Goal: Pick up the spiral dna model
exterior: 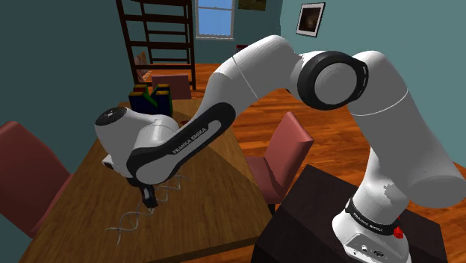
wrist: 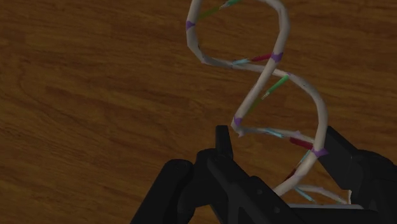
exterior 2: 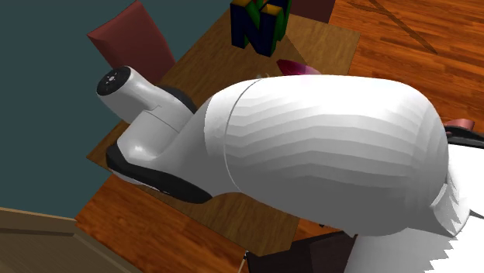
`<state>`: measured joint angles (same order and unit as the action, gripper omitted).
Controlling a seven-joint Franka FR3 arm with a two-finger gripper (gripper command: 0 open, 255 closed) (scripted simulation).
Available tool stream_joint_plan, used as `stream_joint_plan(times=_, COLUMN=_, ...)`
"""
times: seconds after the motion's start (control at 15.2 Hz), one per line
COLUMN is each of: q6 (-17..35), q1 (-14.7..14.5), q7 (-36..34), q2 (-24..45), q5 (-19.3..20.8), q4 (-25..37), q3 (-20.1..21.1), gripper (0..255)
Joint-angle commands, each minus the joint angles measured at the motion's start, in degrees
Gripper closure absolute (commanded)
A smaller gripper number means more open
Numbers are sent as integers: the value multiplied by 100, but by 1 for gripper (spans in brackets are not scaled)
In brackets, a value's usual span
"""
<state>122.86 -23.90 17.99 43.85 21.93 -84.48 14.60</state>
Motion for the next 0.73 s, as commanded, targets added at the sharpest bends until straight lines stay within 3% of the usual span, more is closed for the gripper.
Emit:
stream_joint_plan(times=0.0, q6=-98, q1=7, q7=21, q2=-93, q5=-28, q4=6, q3=22, gripper=255)
stream_joint_plan(times=0.66, q6=-504, q1=44, q7=131, q2=-434, q5=-143, q4=84, q3=101, gripper=255)
